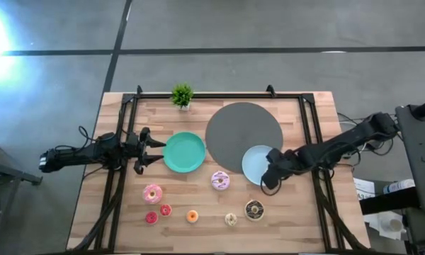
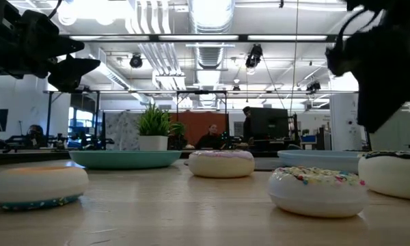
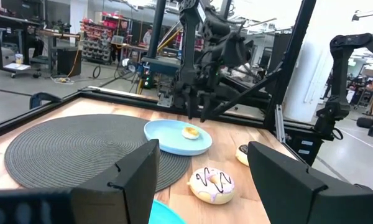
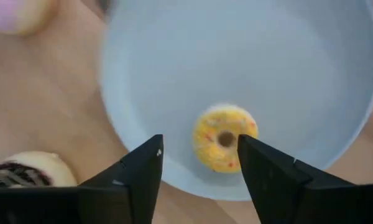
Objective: Pick & Place donuts
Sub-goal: Put the small white donut on the blue plate, then put the small blue donut on the blue plate
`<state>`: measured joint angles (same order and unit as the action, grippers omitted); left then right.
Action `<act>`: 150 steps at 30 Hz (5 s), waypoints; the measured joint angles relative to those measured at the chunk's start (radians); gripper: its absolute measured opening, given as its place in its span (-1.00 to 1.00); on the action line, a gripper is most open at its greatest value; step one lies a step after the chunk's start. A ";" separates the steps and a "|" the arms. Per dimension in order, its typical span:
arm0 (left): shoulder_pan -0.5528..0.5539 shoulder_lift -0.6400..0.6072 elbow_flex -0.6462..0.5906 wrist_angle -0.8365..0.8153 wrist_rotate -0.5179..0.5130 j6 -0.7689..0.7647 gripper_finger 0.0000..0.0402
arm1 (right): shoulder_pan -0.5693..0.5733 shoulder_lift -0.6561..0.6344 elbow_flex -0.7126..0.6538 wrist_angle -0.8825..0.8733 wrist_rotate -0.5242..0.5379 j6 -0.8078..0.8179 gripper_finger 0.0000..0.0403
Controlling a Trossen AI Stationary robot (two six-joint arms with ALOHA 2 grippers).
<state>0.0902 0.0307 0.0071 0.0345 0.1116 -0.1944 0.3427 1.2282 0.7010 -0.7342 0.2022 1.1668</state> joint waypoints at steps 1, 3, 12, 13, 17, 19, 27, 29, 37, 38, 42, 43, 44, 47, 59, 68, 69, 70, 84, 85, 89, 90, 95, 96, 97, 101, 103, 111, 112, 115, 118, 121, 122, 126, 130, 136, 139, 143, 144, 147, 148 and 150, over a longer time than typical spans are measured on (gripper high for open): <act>0.000 0.000 0.000 0.000 0.000 0.000 0.09 | 0.005 0.000 0.010 -0.026 0.009 -0.021 -0.01; 0.000 0.000 0.000 0.000 0.000 0.000 0.09 | 0.011 0.008 0.016 -0.095 0.002 -0.049 0.00; 0.000 0.000 0.000 0.073 -0.133 -0.058 0.09 | 0.078 0.050 0.164 -0.015 0.029 -0.212 0.00; 0.000 0.000 0.000 0.097 -0.140 -0.135 0.09 | 0.077 0.066 0.177 0.015 -0.007 -0.234 0.00; 0.000 0.000 0.000 0.159 -0.142 -0.519 0.09 | 0.091 0.173 0.237 0.081 -0.125 -0.322 0.00; 0.000 0.000 0.000 0.160 -0.141 -0.651 0.09 | 0.099 0.237 0.278 0.081 -0.138 -0.379 0.00; 0.000 0.000 0.000 0.148 -0.143 -0.774 0.09 | 0.117 0.497 0.490 0.111 -0.175 -0.707 0.00; 0.000 0.000 0.000 0.148 -0.143 -0.768 0.09 | 0.116 0.567 0.532 0.144 -0.227 -0.752 0.00; 0.000 0.000 0.000 0.135 -0.139 -0.707 0.09 | 0.118 0.758 0.680 0.199 -0.254 -0.756 0.00; 0.000 0.000 0.000 0.127 -0.138 -0.699 0.09 | 0.118 0.775 0.689 0.198 -0.256 -0.753 0.00; 0.000 0.000 0.000 0.113 -0.136 -0.699 0.09 | 0.119 0.800 0.710 0.208 -0.255 -0.703 0.00; 0.000 0.000 0.000 0.109 -0.136 -0.700 0.09 | 0.120 0.800 0.714 0.216 -0.255 -0.695 0.00; 0.000 0.000 0.000 0.108 -0.136 -0.699 0.09 | 0.121 0.800 0.714 0.216 -0.252 -0.688 -0.01; 0.000 0.001 0.000 0.104 -0.136 -0.698 0.09 | 0.123 0.811 0.712 0.225 -0.252 -0.672 -0.07; 0.000 0.002 0.000 0.106 -0.135 -0.699 0.09 | 0.135 0.811 0.669 0.244 -0.253 -0.666 -0.35; 0.000 0.002 0.000 0.106 -0.135 -0.699 0.09 | 0.130 0.811 0.663 0.255 -0.274 -0.628 -0.78; 0.000 0.002 0.000 0.106 -0.135 -0.699 0.09 | 0.125 0.811 0.663 0.254 -0.285 -0.608 -0.83; 0.000 0.002 0.000 0.106 -0.135 -0.699 0.09 | 0.121 0.809 0.663 0.248 -0.293 -0.585 -0.87; 0.000 0.002 0.000 0.107 -0.135 -0.699 0.09 | -0.019 0.347 0.464 -0.200 -0.047 -0.144 -0.95; 0.000 0.002 0.000 0.107 -0.135 -0.699 0.09 | -0.031 0.306 0.418 -0.202 -0.049 -0.089 -0.95; 0.000 0.002 0.000 0.107 -0.137 -0.699 0.09 | -0.075 0.179 0.260 -0.199 -0.053 0.065 -0.94; 0.000 0.002 0.000 0.107 -0.138 -0.699 0.09 | -0.086 0.156 0.228 -0.198 -0.053 0.090 -0.94; 0.000 0.002 0.000 0.116 -0.139 -0.706 0.09 | -0.169 0.095 0.083 -0.185 -0.045 0.139 -0.94; 0.000 0.002 0.000 0.119 -0.139 -0.715 0.09 | -0.187 0.087 0.059 -0.172 -0.044 0.139 -0.94; 0.000 0.002 0.000 0.119 -0.140 -0.724 0.09 | -0.205 0.081 0.039 -0.157 -0.044 0.139 -0.94; 0.000 0.002 0.000 0.119 -0.146 -0.753 0.09 | -0.258 0.067 -0.014 -0.105 -0.042 0.125 -0.94; 0.000 0.002 0.000 0.120 -0.152 -0.769 0.09 | -0.273 0.068 -0.031 -0.107 -0.042 0.093 -0.92; 0.000 0.002 0.000 0.122 -0.157 -0.774 0.09 | -0.278 0.069 -0.019 -0.117 -0.045 0.030 -0.40; 0.000 0.002 0.000 0.122 -0.159 -0.772 0.09 | -0.278 0.069 -0.013 -0.128 -0.045 0.027 -0.31; 0.000 0.002 0.000 0.122 -0.170 -0.770 0.09 | -0.275 0.067 0.009 -0.134 -0.045 -0.047 -0.08; 0.000 0.002 0.001 0.122 -0.179 -0.784 0.09 | -0.266 0.065 0.052 -0.160 -0.021 -0.127 0.08; -0.001 0.002 0.006 0.121 -0.186 -0.807 0.09 | -0.260 0.065 0.088 -0.180 0.021 -0.212 0.16; -0.001 0.002 0.011 0.119 -0.185 -0.814 0.09 | -0.255 0.064 0.105 -0.165 0.023 -0.260 0.18; -0.001 0.005 0.035 0.122 -0.147 -0.879 0.09 | -0.223 0.081 0.194 -0.136 0.022 -0.427 0.20; -0.022 0.060 0.085 0.055 -0.108 -0.906 0.08 | -0.196 0.153 0.283 -0.141 0.023 -0.516 0.19; -0.133 0.244 0.262 -0.269 -0.069 -0.789 0.07 | -0.157 0.289 0.388 -0.157 0.008 -0.542 0.19; -0.224 0.351 0.352 -0.404 -0.087 -0.707 0.07 | -0.128 0.328 0.430 -0.177 0.010 -0.531 0.19; -0.369 0.488 0.439 -0.435 -0.173 -0.592 0.07 | -0.091 0.343 0.451 -0.190 0.008 -0.480 0.16; -0.410 0.520 0.456 -0.435 -0.201 -0.570 0.07 | -0.083 0.342 0.451 -0.190 0.009 -0.466 0.15; -0.533 0.629 0.495 -0.437 -0.297 -0.543 0.07 | -0.058 0.335 0.436 -0.193 0.011 -0.439 0.13; -0.574 0.667 0.507 -0.437 -0.331 -0.543 0.07 | -0.051 0.332 0.428 -0.194 0.011 -0.437 0.12; -0.650 0.745 0.534 -0.437 -0.404 -0.545 0.07 | -0.042 0.329 0.416 -0.195 0.011 -0.440 0.12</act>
<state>-0.5595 0.7753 0.5415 -0.4028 -0.2924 -0.7395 0.3006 1.5575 1.1167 -0.9291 0.2134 0.7268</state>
